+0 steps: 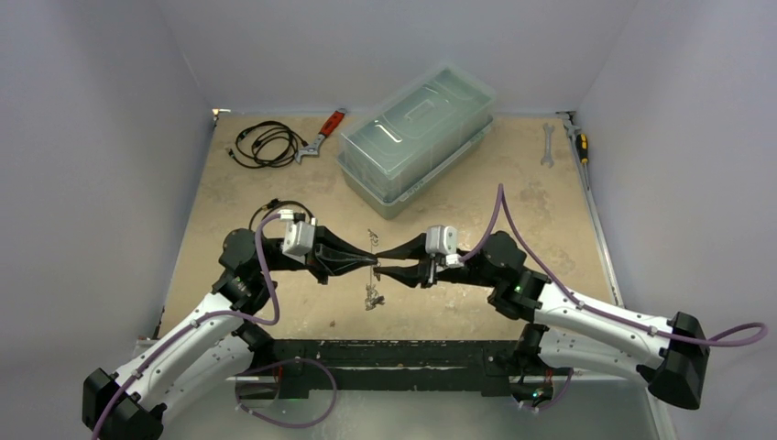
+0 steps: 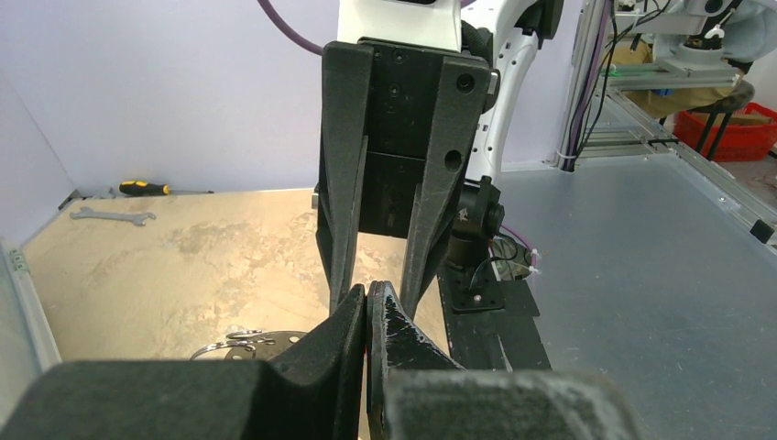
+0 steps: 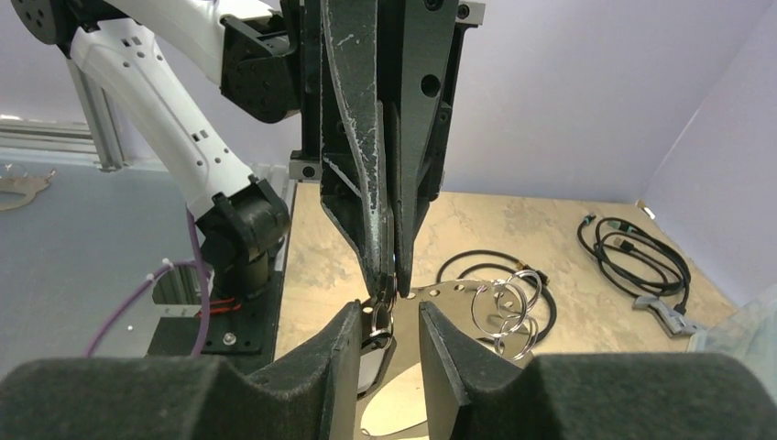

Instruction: Put the keys on the keyring

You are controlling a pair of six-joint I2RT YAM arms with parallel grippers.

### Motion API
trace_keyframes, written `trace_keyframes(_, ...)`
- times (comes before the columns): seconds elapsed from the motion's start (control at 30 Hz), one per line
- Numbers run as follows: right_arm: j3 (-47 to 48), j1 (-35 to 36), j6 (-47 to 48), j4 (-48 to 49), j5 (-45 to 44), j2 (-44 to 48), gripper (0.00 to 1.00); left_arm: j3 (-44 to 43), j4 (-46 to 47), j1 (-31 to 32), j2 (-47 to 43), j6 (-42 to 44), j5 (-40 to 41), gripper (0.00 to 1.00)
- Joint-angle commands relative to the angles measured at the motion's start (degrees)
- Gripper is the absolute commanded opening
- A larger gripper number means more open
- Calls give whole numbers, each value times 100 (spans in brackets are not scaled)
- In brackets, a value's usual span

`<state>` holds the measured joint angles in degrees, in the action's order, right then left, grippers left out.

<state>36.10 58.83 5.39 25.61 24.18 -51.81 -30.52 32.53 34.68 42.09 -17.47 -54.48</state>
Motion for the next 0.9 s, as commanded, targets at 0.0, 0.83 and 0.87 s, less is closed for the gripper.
trace_keyframes(0.0, 116, 2, -74, 329, 117, -92, 31, -147, 376, 28, -60, -85, 7, 0)
trace_keyframes(0.83, 151, 2, -91, 410, 185, -205, 11, -152, 361, 30, -60, -81, 34, 0)
trace_keyframes(0.87, 162, 2, -91, 410, 190, -214, 8, -148, 359, 30, -60, -76, 40, 0)
